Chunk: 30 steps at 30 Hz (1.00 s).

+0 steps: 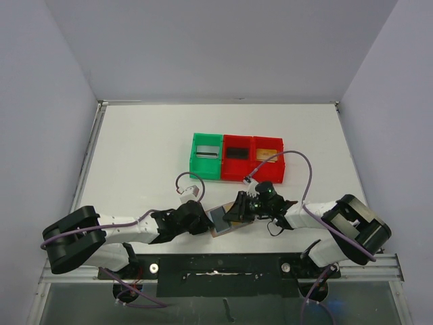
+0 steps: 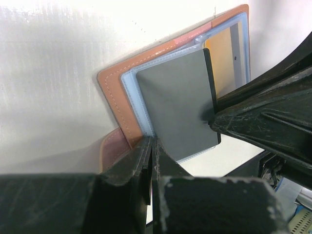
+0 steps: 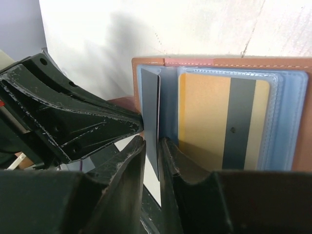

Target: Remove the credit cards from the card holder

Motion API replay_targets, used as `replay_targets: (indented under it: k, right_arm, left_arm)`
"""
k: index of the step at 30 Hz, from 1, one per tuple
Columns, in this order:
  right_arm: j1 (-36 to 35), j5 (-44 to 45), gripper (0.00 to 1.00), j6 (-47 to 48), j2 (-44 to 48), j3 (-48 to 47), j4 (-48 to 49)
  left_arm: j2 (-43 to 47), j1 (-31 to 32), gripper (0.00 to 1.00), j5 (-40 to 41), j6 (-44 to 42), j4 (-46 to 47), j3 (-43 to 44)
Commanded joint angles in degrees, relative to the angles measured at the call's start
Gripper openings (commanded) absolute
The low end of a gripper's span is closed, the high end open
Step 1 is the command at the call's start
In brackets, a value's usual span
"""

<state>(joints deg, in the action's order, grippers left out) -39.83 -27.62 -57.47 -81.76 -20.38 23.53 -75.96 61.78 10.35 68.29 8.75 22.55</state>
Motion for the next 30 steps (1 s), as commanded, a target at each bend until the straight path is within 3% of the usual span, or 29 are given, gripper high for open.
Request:
replay_targets:
  k: [1,12,18,21,27,30]
  right_arm:
    - [1.1,-4.0,0.16,-1.9,1.1,0.5,7.7]
    - [3.3,-6.0,0.09,-3.2,1.1,2.4,10.6]
    - [3.9,-6.9,0.19,-3.9,0.3,3.0,12.0]
    - [3.8,-7.8,0.11,-4.3,-0.5,3.0,13.5]
    - [4.0,-8.4,0.17,-5.9,-1.9,3.2,16.2]
    - [4.2,-7.5,0.13,-6.1,-1.6,3.7,16.0]
  left_arm:
    - [-1.5,-0.1,0.0,-0.5,-1.5,-2.5,0.8]
    - [-1.8,-0.1,0.0,-0.5,-1.6,-2.6,1.2]
    - [-2.3,-0.1,0.0,-0.7,-1.7,-2.4,1.3]
    - [-2.3,-0.1,0.0,-0.9,-1.8,-2.3,1.4]
    - [-2.1,-0.1,0.0,-0.9,-1.8,-2.3,1.4]
    - [-1.7,-0.1,0.0,-0.8,-1.9,-3.0,1.4]
